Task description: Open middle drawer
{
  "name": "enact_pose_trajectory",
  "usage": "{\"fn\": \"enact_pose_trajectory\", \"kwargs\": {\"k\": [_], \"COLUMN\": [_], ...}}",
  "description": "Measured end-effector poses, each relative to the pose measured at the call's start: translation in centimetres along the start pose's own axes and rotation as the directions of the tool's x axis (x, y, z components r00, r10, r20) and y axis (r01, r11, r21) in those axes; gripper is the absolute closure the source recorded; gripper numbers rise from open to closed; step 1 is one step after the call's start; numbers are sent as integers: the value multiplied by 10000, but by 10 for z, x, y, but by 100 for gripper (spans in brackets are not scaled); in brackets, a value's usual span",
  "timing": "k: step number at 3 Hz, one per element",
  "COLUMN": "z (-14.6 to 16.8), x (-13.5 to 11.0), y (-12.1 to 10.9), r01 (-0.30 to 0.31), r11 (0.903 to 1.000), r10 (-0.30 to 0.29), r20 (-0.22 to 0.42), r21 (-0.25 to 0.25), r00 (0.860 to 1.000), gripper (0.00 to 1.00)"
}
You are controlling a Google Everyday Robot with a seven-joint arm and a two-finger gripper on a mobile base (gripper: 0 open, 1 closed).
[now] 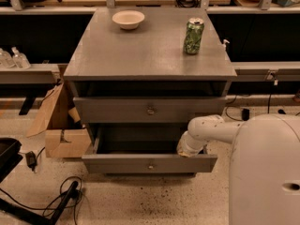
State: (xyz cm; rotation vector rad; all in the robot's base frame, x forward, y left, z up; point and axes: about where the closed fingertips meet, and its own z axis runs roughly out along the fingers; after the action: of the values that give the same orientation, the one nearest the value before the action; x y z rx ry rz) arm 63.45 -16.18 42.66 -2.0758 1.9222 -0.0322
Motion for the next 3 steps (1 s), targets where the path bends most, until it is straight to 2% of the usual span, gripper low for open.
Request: {"fn": "enact_pose_trajectory", "kwargs": {"k": [1, 2, 3], "z": [-4, -3, -8], "x": [4, 4, 1], "y": [20, 20, 42], "r01": [-284, -284, -806], "r11": [9993, 9993, 9908], "r10": [283, 283, 808], "r20": [-23, -23, -30], "r21": [-263, -263, -1087], "r00": [9996, 9996, 9967], "gripper": [100, 100, 100]}}
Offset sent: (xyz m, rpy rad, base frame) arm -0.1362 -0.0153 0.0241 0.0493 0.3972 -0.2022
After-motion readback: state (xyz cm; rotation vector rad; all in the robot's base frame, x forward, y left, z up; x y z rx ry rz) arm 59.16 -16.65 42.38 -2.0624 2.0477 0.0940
